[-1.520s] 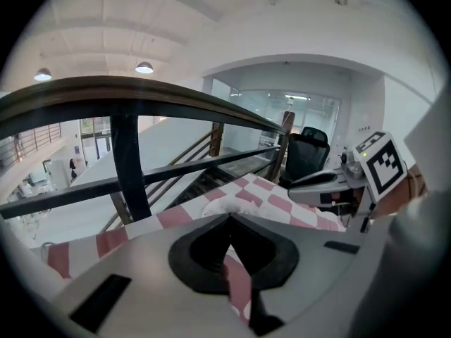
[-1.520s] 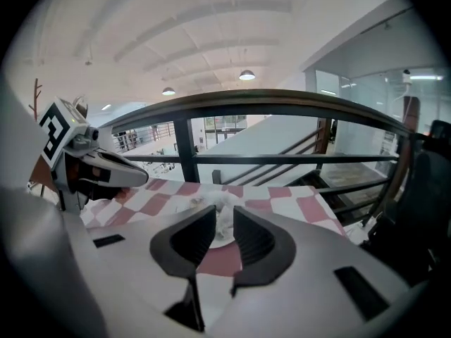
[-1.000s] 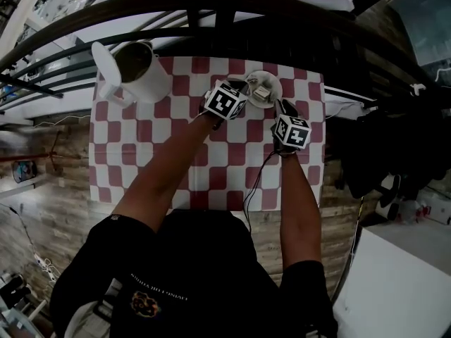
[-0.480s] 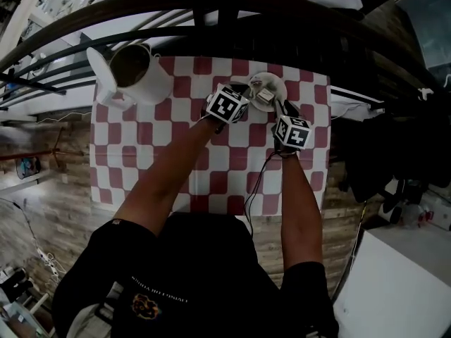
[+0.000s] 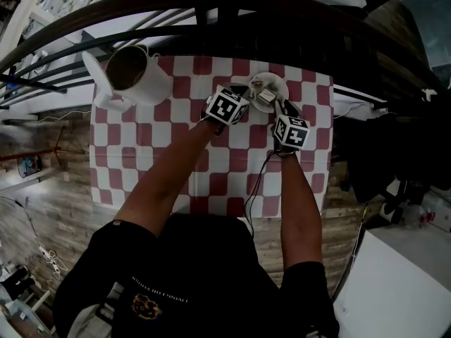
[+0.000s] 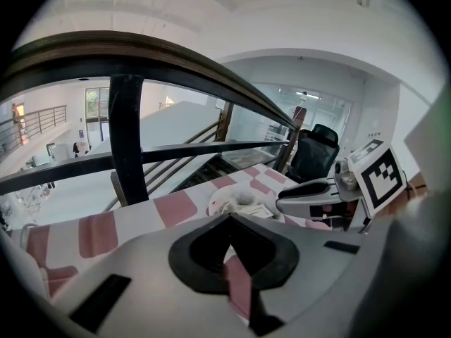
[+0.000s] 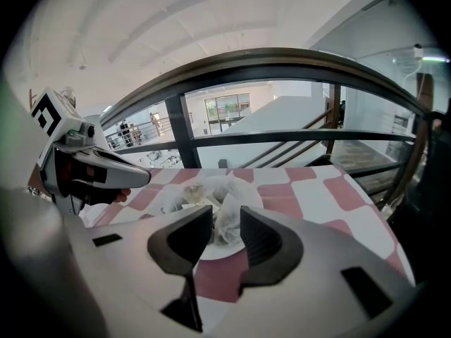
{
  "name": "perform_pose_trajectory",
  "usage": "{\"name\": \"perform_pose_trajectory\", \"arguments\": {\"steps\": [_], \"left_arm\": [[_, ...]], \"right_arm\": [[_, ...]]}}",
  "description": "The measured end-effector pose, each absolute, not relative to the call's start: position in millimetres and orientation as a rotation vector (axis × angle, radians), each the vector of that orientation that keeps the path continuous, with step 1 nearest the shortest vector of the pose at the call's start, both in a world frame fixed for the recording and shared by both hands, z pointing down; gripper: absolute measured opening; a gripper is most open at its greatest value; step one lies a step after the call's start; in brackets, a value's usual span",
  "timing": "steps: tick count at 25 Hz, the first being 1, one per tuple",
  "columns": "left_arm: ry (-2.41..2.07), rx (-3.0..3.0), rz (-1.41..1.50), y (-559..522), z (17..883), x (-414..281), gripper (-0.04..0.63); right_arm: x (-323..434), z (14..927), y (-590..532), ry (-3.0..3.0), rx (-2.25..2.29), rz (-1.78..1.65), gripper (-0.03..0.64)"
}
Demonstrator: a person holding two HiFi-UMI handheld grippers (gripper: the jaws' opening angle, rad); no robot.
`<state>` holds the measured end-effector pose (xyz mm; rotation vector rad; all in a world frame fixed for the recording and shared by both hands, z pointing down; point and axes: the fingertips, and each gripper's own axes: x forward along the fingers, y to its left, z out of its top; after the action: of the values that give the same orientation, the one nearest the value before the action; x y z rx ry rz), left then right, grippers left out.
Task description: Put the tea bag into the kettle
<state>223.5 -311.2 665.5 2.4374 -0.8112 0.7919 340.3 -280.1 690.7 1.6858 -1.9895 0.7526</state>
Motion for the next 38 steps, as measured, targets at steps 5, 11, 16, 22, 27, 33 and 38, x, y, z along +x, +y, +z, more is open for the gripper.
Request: {"name": "perform_pose_trajectory", "arguments": {"steps": [5,11,16,22,27,33,38], "left_arm": [[-0.807,2.432,0.795,-311,668,224,-0.002],[-0.809,2.425,0.794,-311,670,224,-0.002],[-0.803,2.422,0.793,-310,671,224,-0.002],[-0.801,2.419,0.799,-308,672,223,-0.002],[-0.800,2.418,0.804,-307,674,222,-0.002],[-0.803,2.416,0.804,-307,674,220,-0.002],[-0.811,2.409,0.808,-307,674,217,-0.002]], "right_arm": [[341,693,-282,-1.989,1.686,0.761,0.114],[340,695,-282,-1.988,1.680,0.763,0.114],[341,697,-280,-1.978,1.682,0.765,0.114],[344,697,-280,-1.968,1.692,0.767,0.114],[343,700,-279,-1.965,1.684,0.770,0.114],[341,701,-279,-1.961,1.672,0.769,0.112],[341,703,-279,-1.949,1.664,0.760,0.112]]}}
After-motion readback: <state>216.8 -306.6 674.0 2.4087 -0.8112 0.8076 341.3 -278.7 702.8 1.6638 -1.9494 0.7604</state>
